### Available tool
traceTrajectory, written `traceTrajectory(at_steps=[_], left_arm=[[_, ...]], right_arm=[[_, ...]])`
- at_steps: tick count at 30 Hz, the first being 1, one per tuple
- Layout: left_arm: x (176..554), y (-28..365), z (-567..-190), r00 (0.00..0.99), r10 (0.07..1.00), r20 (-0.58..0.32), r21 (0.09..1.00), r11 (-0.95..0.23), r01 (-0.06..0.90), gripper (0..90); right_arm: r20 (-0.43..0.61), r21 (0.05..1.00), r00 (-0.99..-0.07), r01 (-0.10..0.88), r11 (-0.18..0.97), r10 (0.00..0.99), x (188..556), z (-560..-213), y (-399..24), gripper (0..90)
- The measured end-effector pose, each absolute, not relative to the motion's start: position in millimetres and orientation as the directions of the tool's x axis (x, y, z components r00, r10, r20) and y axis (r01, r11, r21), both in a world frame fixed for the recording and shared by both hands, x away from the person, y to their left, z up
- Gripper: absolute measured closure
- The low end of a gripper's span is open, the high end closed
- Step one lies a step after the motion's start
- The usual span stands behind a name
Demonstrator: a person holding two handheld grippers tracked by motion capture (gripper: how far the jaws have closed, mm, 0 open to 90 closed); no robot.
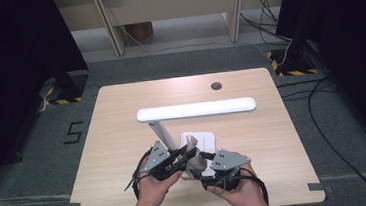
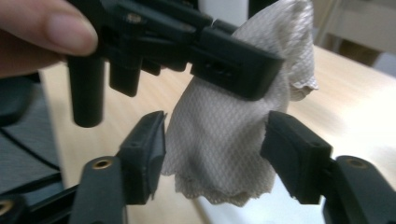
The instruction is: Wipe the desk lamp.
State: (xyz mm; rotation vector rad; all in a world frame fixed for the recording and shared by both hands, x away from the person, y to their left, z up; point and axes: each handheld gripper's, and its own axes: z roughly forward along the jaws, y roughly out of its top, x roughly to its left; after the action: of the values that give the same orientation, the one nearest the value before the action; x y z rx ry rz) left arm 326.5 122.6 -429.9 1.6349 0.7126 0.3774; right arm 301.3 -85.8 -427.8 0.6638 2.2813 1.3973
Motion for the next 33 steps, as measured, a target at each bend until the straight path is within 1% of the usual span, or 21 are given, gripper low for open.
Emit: traceTrajectory(at_steps=[5,6,7,8,10,12,14,15,17,20,22,23,24,25,26,29,30,33], left_arm=[[328,114,-429,0.748,0.642,-0.168,0.969,-0.033,0.246,74.7],[328,114,-429,0.746,0.644,-0.172,0.968,-0.029,0.248,74.6],[328,113,-429,0.743,0.646,-0.177,0.968,-0.023,0.251,74.6],[328,113,-429,0.741,0.646,-0.185,0.967,-0.016,0.255,74.4],[329,114,-429,0.739,0.645,-0.195,0.965,-0.008,0.262,74.1],[328,114,-429,0.742,0.638,-0.205,0.964,0.000,0.266,73.4],[329,114,-428,0.747,0.630,-0.212,0.965,0.012,0.263,72.4],[329,114,-427,0.749,0.628,-0.212,0.965,0.014,0.261,71.9],[328,113,-426,0.752,0.625,-0.212,0.966,0.017,0.258,71.1],[329,113,-424,0.746,0.622,-0.236,0.962,0.041,0.270,71.4],[329,113,-424,0.744,0.622,-0.245,0.960,0.048,0.276,71.8],[329,112,-424,0.744,0.621,-0.247,0.960,0.049,0.277,71.9],[329,112,-423,0.743,0.623,-0.244,0.960,0.049,0.275,72.0],[329,111,-423,0.741,0.627,-0.241,0.961,0.048,0.273,72.0],[329,111,-423,0.743,0.625,-0.239,0.961,0.045,0.271,72.1],[329,110,-423,0.744,0.622,-0.244,0.961,0.049,0.273,72.1],[329,109,-424,0.745,0.619,-0.249,0.959,0.053,0.277,72.1],[328,107,-424,0.751,0.612,-0.250,0.960,0.056,0.274,71.4]], right_arm=[[-0.142,0.887,-0.764,0.184,0.424,0.630,305,-433,-83,35.9],[-0.160,0.883,-0.752,0.180,0.433,0.640,305,-434,-82,37.6],[-0.176,0.883,-0.745,0.170,0.438,0.643,305,-435,-82,41.3],[-0.194,0.882,-0.742,0.155,0.446,0.642,305,-435,-81,47.0],[-0.220,0.880,-0.738,0.132,0.456,0.638,305,-434,-82,59.5],[-0.223,0.884,-0.735,0.124,0.450,0.640,305,-434,-85,73.0],[-0.209,0.894,-0.738,0.122,0.432,0.642,305,-432,-89,81.2],[-0.210,0.897,-0.738,0.116,0.428,0.641,305,-431,-91,82.6],[-0.205,0.901,-0.740,0.113,0.419,0.641,306,-430,-93,83.3],[-0.205,0.905,-0.741,0.105,0.412,0.640,307,-428,-94,82.4],[-0.208,0.902,-0.742,0.106,0.418,0.637,307,-428,-93,75.5],[-0.204,0.903,-0.744,0.107,0.416,0.636,307,-428,-91,68.4],[-0.206,0.905,-0.741,0.104,0.412,0.639,306,-428,-90,64.0],[-0.204,0.907,-0.738,0.105,0.409,0.643,306,-429,-89,61.9],[-0.203,0.907,-0.738,0.105,0.407,0.644,306,-429,-88,61.9],[-0.203,0.918,-0.723,0.093,0.385,0.660,305,-429,-89,66.5],[-0.204,0.919,-0.721,0.092,0.384,0.662,304,-429,-90,68.9],[-0.224,0.916,-0.712,0.078,0.393,0.665,304,-428,-93,80.2]])
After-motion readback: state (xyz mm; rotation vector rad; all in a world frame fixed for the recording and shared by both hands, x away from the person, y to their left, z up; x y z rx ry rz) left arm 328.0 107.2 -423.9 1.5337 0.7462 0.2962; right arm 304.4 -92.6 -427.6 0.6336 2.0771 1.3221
